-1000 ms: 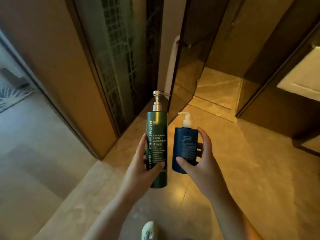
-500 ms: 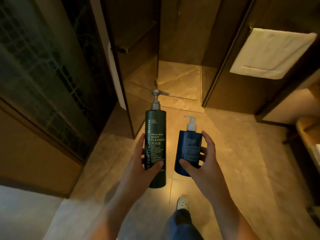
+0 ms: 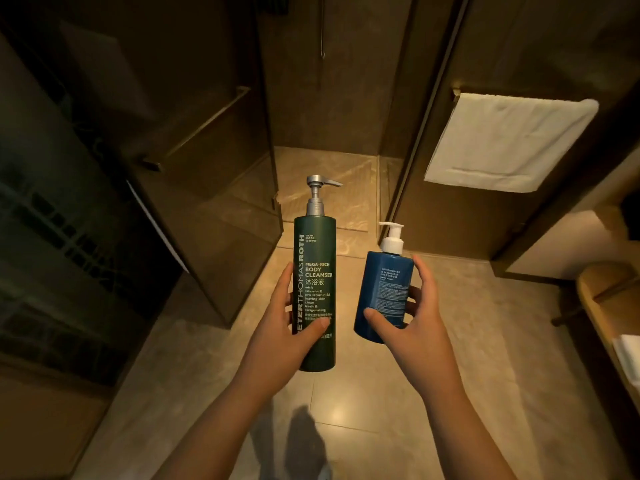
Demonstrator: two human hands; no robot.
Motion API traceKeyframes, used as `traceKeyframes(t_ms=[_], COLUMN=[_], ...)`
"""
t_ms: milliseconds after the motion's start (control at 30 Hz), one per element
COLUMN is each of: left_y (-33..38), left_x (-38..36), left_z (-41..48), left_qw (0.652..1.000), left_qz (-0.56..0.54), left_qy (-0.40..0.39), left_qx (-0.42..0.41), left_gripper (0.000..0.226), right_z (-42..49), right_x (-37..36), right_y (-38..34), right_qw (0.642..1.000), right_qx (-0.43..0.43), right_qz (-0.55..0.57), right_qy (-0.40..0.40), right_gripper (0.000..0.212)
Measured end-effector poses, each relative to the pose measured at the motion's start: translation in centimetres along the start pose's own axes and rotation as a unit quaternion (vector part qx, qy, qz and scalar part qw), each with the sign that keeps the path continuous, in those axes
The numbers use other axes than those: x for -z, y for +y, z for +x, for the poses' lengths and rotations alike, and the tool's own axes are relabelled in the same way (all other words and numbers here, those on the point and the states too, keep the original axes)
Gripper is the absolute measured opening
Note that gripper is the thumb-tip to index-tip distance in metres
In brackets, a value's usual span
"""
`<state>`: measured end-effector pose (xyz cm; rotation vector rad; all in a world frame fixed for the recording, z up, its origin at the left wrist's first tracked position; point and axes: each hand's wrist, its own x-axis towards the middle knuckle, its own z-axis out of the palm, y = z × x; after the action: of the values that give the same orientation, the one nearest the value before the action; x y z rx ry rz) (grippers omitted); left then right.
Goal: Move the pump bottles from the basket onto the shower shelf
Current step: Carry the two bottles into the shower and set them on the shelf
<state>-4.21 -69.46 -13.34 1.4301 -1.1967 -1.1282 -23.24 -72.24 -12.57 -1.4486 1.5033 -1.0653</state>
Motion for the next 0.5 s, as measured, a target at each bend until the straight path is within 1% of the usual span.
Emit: traceKeyframes(t_ms=[300,500], left_y=[0.4,0.3], left_x=[-1.2,-1.9], left_z=[9.4,18.7], left_qw=[1.000,0.999], left_qz=[-0.024,-0.047], left_qy=[0.005,-0.016], left_qx=[0.011,-0.001], left_gripper=[0.085,0.085], right_z=[8.9,16.8], right_x=[0.5,-0.6], right_y=[1.5,1.7], right_qw=[1.000,1.000], right_qx=[-0.008,-0.015], right_qz=[0.008,0.002], right_qy=[-0.018,-0.007], right_gripper=[0.096,0.095])
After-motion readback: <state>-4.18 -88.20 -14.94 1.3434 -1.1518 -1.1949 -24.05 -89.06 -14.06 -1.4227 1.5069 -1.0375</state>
